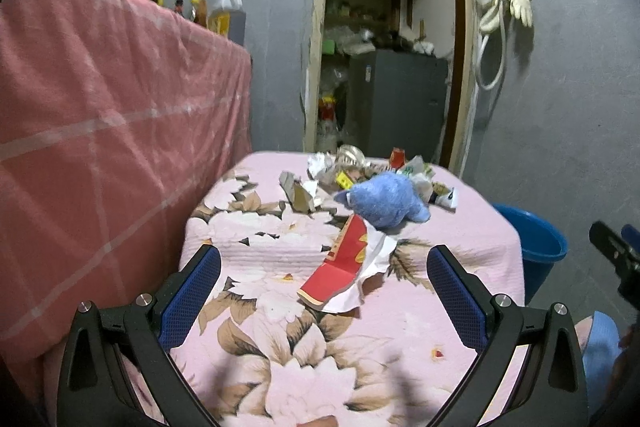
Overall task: Collect trash
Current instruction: 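Grasp the red-white paper wrapper with the left gripper while the right grasps the blue towel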
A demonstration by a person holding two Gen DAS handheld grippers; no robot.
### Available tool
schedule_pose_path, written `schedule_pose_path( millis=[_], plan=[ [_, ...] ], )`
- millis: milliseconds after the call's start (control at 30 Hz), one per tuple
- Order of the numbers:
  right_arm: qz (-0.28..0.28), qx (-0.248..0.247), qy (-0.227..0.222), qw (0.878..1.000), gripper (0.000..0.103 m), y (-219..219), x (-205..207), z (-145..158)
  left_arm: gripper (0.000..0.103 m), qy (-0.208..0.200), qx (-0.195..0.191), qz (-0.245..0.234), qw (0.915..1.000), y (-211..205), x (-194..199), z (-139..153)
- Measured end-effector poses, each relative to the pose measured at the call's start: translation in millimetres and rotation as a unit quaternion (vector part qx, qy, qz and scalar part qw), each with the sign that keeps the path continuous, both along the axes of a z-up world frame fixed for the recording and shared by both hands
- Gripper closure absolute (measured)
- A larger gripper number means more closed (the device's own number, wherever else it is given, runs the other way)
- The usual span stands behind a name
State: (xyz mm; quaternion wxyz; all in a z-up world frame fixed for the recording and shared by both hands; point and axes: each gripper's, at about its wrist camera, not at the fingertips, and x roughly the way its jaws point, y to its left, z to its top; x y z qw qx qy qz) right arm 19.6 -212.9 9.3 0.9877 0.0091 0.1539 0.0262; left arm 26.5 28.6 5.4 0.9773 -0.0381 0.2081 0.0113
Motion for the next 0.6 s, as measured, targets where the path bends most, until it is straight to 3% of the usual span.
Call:
schedule_pose_path(
  millis=[200,467,600],
  plan=[
    [0.018,0.04,0.015,0.999,0.0,-1.0,34.8,7.7,0.002,0.06,-0.016,-0.029,0.9977,12.3,35.5,-9.6],
    [0.06,0.039,0.055,0.996,0.0,15.0,77.3,-0.2,0.003,0.118,-0.04,-0.074,0.9894,16.2,66.7,-18.4],
    [0.069,0.056,0.084,0.992,0.0,15.0,94.0,-6.6,0.011,0.147,-0.06,-0.104,0.9817,17.3,82.8,-22.0]
  ],
)
